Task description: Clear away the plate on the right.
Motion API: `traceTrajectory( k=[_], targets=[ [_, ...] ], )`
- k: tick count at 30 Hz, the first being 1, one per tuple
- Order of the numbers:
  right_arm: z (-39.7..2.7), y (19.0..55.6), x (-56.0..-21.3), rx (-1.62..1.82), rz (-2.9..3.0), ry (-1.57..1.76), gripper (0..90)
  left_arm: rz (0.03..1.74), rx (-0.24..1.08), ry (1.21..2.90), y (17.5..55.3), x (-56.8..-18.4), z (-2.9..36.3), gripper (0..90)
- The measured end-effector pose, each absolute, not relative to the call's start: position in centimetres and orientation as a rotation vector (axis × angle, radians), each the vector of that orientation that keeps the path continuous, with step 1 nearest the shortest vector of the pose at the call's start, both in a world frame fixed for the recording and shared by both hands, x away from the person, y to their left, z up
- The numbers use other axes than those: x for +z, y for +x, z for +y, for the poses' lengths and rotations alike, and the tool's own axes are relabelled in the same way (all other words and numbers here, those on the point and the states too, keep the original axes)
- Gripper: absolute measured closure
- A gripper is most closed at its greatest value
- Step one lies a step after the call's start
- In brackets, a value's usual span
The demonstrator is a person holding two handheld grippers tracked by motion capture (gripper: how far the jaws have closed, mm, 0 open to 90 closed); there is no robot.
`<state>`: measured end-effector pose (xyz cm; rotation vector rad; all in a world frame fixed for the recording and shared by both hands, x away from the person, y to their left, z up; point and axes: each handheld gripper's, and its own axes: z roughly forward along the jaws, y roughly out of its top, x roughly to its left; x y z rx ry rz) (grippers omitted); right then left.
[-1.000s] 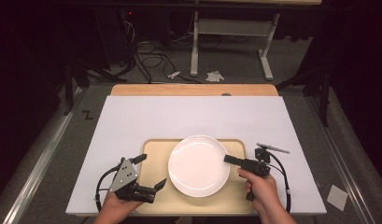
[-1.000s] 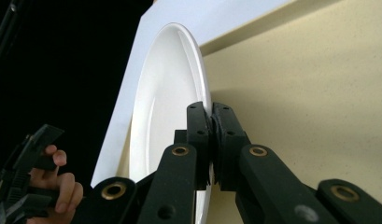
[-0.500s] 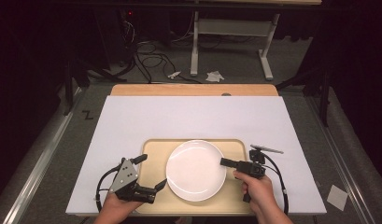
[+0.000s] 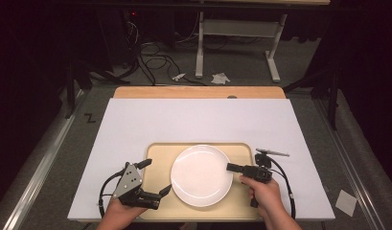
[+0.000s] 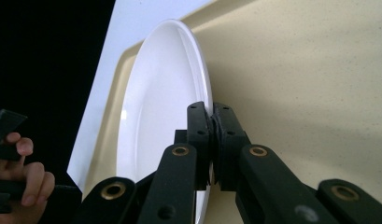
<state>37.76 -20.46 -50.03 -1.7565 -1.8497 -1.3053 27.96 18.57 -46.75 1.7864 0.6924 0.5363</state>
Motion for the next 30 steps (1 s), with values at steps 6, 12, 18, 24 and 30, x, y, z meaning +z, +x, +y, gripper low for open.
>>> traceTrajectory(
  k=[6,12,18,24,30],
  targets=[
    [-20.49,38.03,-50.29,-1.284,-1.869,-1.763,87.7,0.685,0.532,1.795,27.97,-46.79,18.49,0.6],
    [-20.53,38.13,-50.36,-1.261,-1.885,-1.761,86.9,0.685,0.530,1.794,27.95,-46.79,18.51,0.6],
    [-20.53,38.26,-50.51,-1.234,-1.910,-1.763,86.2,0.679,0.527,1.801,27.95,-46.81,18.43,0.6],
    [-20.64,38.34,-50.66,-1.223,-1.932,-1.761,85.7,0.679,0.528,1.802,27.92,-46.81,18.41,0.6],
    [-20.65,38.38,-50.78,-1.203,-1.952,-1.765,85.0,0.677,0.527,1.806,27.90,-46.82,18.37,0.6]
  ],
)
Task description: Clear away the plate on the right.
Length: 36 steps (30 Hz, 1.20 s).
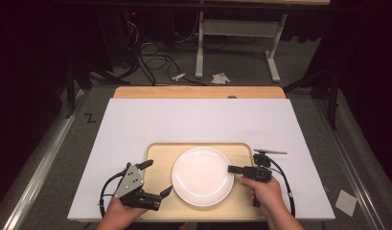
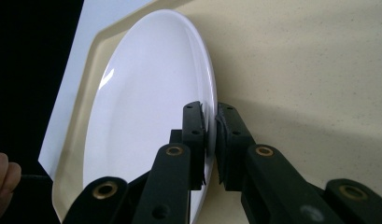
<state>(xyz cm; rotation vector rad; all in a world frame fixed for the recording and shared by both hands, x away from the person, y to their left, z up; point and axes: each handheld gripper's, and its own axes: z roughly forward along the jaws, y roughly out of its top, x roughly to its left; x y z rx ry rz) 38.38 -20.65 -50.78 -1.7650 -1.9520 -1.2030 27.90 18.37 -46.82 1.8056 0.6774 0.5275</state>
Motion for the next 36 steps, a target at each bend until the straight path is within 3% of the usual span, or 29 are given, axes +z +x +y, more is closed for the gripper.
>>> traceTrajectory(
  k=[17,36],
  targets=[
    [-20.8,38.4,-50.9,-1.168,-2.034,-1.795,83.5,0.669,0.528,1.814,27.9,-46.8,18.3,0.6],
    [-21.3,38.2,-50.0,-1.245,-2.050,-1.750,69.7,0.671,0.527,1.819,27.9,-46.9,18.2,0.6]
  ],
)
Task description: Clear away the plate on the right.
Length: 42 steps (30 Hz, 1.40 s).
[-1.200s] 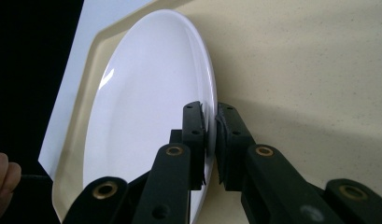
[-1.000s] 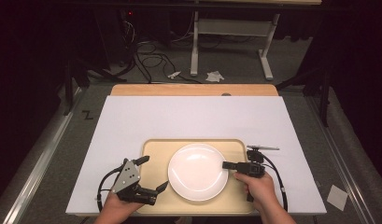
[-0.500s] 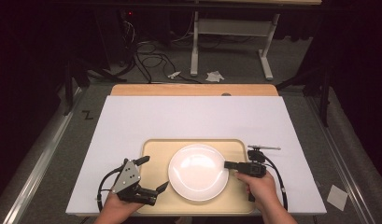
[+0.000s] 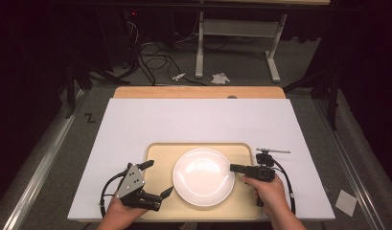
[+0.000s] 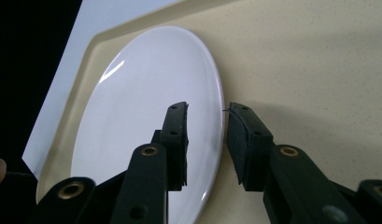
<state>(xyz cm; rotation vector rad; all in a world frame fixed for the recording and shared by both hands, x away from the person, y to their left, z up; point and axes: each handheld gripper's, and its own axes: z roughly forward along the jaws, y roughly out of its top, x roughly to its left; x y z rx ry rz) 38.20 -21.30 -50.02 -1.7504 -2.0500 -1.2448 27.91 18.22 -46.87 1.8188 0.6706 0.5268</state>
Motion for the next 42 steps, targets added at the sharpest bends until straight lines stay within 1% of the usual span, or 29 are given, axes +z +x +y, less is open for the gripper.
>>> traceTrajectory(
  k=[6,13,18,20,21,24,28,30,31,35,42],
  targets=[
    [-21.4,38.0,-49.6,-1.292,-2.085,-1.716,68.5,0.669,0.528,1.821,27.9,-46.9,18.2,0.6],
    [-21.3,37.7,-48.8,-1.369,-2.175,-1.656,62.4,0.670,0.525,1.818,27.9,-46.9,18.2,0.6],
    [-21.3,37.2,-48.0,-1.433,-2.346,-1.609,59.8,0.669,0.524,1.819,27.9,-46.9,18.2,0.6],
    [-21.3,36.9,-47.5,-1.474,-2.424,-1.577,53.1,0.671,0.524,1.817,27.9,-46.9,18.2,0.6],
    [-21.4,36.8,-47.2,-1.496,-2.437,-1.571,47.0,0.672,0.524,1.816,27.9,-46.9,18.3,0.6],
    [-21.8,36.7,-46.2,-1.526,-2.445,-1.570,33.1,0.674,0.523,1.815,28.0,-46.9,18.3,0.6],
    [-22.8,35.9,-45.1,-1.569,-2.541,-1.561,11.2,0.679,0.523,1.818,28.0,-47.0,18.2,0.6],
    [-23.4,35.5,-44.7,-1.589,-2.548,-1.571,2.5,0.680,0.521,1.818,28.1,-47.0,18.2,0.6],
    [-23.6,35.4,-44.6,-1.603,-2.556,-1.571,0.4,0.678,0.521,1.820,28.1,-47.0,18.2,0.6],
    [-25.4,34.3,-44.2,-1.655,-2.568,-1.582,0.3,0.680,0.521,1.820,28.0,-47.0,18.1,0.6],
    [-28.1,32.5,-44.6,-1.733,-2.536,-1.624,0.4,0.683,0.524,1.813,27.8,-46.9,17.9,0.6]
  ],
)
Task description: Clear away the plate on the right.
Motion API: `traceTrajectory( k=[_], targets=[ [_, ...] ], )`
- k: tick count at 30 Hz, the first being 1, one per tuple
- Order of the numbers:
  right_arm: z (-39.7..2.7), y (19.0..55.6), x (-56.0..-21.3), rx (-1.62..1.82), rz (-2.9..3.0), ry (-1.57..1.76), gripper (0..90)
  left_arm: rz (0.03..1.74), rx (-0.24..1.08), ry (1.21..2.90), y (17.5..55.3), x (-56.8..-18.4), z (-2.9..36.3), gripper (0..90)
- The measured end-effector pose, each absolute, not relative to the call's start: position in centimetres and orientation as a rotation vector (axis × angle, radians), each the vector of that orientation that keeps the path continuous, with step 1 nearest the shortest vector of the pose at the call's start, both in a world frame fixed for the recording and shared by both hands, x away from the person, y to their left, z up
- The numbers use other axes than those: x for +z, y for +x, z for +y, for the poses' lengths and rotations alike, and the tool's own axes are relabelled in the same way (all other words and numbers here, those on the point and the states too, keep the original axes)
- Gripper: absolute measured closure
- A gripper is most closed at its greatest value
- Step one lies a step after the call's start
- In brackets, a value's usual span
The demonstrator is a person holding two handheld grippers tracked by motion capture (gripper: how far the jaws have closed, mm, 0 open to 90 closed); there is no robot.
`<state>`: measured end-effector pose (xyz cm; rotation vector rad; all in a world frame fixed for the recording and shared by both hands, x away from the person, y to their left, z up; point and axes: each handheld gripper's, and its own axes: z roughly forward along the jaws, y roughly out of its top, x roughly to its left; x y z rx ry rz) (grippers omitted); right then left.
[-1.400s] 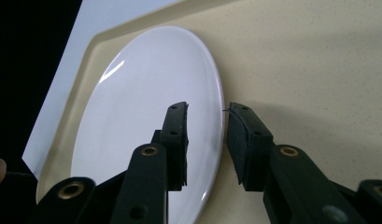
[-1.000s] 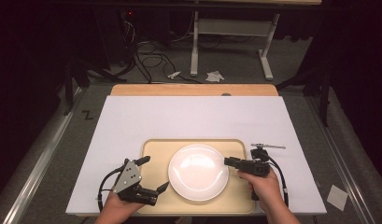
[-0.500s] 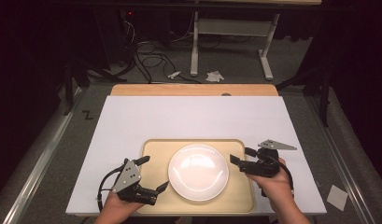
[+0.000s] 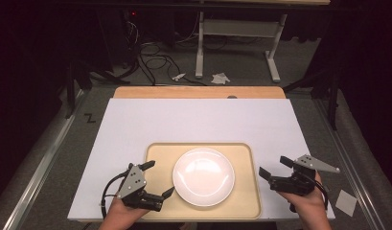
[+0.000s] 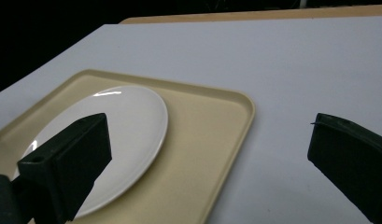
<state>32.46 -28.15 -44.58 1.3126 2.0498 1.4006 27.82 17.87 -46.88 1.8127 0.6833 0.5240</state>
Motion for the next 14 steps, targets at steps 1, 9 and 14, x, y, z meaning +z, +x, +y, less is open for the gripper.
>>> traceTrajectory(
  k=[1,9,14],
  targets=[
    [-28.36,32.15,-44.72,1.384,2.048,1.308,0.3,0.684,0.521,1.811,27.80,-46.85,17.87,0.6],
    [-28.23,32.28,-45.17,1.383,2.037,1.268,0.3,0.693,0.513,1.827,28.06,-47.16,17.62,0.6],
    [-28.64,32.44,-45.15,1.399,2.016,1.279,0.4,0.702,0.512,1.837,28.15,-47.27,17.55,0.6]
  ],
)
